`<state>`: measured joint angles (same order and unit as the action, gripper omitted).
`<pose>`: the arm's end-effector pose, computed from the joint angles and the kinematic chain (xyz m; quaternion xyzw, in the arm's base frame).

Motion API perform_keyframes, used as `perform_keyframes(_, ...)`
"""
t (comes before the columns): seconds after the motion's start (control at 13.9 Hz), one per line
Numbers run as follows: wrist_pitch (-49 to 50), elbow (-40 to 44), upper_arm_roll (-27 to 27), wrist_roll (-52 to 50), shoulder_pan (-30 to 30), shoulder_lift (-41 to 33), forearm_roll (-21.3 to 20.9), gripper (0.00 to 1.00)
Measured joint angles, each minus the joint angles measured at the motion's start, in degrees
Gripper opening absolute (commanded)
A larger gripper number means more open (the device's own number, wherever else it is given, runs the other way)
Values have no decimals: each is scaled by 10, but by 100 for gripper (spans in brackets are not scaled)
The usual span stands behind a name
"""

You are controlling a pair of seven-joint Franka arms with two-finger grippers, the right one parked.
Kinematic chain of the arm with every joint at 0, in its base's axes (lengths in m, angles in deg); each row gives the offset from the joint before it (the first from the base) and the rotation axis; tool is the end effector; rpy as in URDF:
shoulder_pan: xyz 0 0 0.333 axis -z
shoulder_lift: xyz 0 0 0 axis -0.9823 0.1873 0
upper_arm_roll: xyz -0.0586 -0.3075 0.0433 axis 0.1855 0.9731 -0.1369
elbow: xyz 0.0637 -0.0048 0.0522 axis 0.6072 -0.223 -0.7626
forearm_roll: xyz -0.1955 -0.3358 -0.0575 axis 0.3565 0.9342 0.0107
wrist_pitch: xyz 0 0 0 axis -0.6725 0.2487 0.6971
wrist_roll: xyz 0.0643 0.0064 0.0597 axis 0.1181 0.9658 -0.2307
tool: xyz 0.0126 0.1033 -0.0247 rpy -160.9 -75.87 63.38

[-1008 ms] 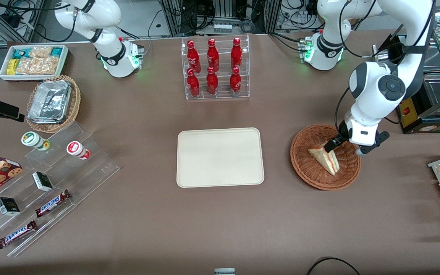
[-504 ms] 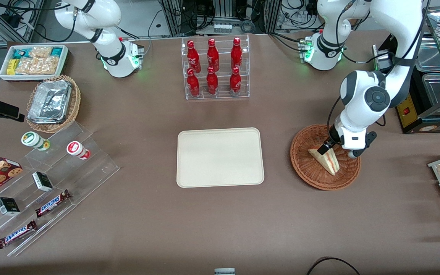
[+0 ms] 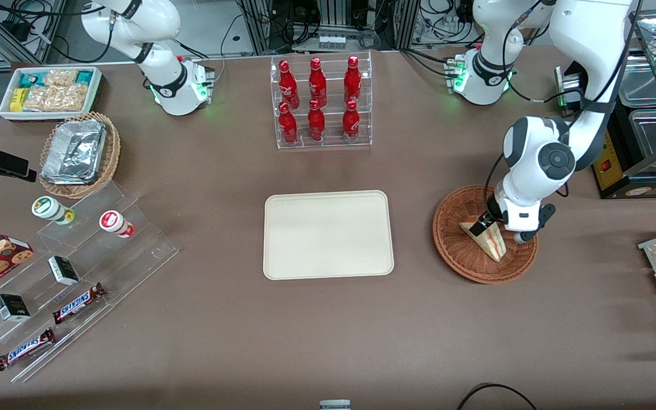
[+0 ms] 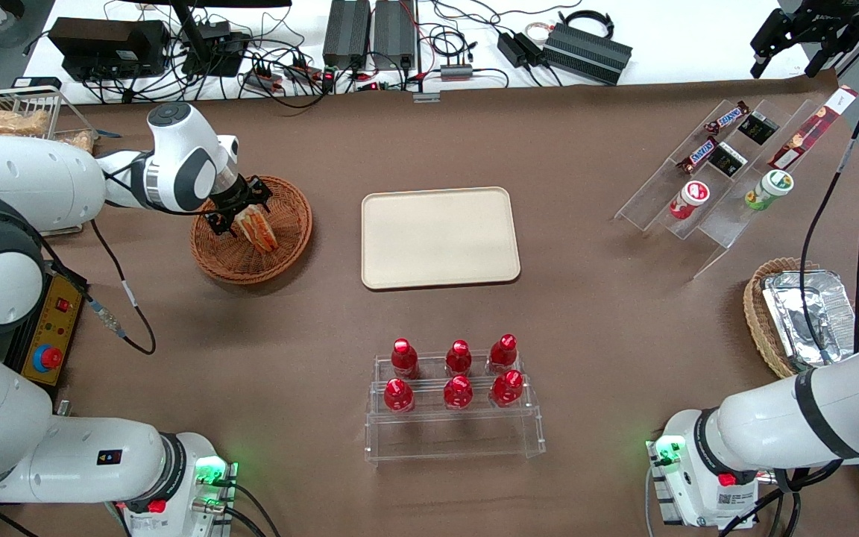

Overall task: Place sandwich from basket to tray
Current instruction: 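Lower the left gripper and close it on the triangular sandwich, then lift the sandwich and carry it with the left gripper over the cream tray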

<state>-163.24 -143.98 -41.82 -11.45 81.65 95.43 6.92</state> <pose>0.5224 -0.1017 0.2524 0.9305 0.3656 -0.0155 0.0190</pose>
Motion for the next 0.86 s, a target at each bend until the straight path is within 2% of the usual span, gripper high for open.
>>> perform_keyframes(0.07,-3,1,0,0,0,6,0,0)
perform_keyframes(0.29,-1,11,0,7,0,9,0,0)
perform_keyframes(0.65,157,126,0,38,0,8,-1,0)
perform_keyframes(0.86,183,168,1,55,16,8,-1,0)
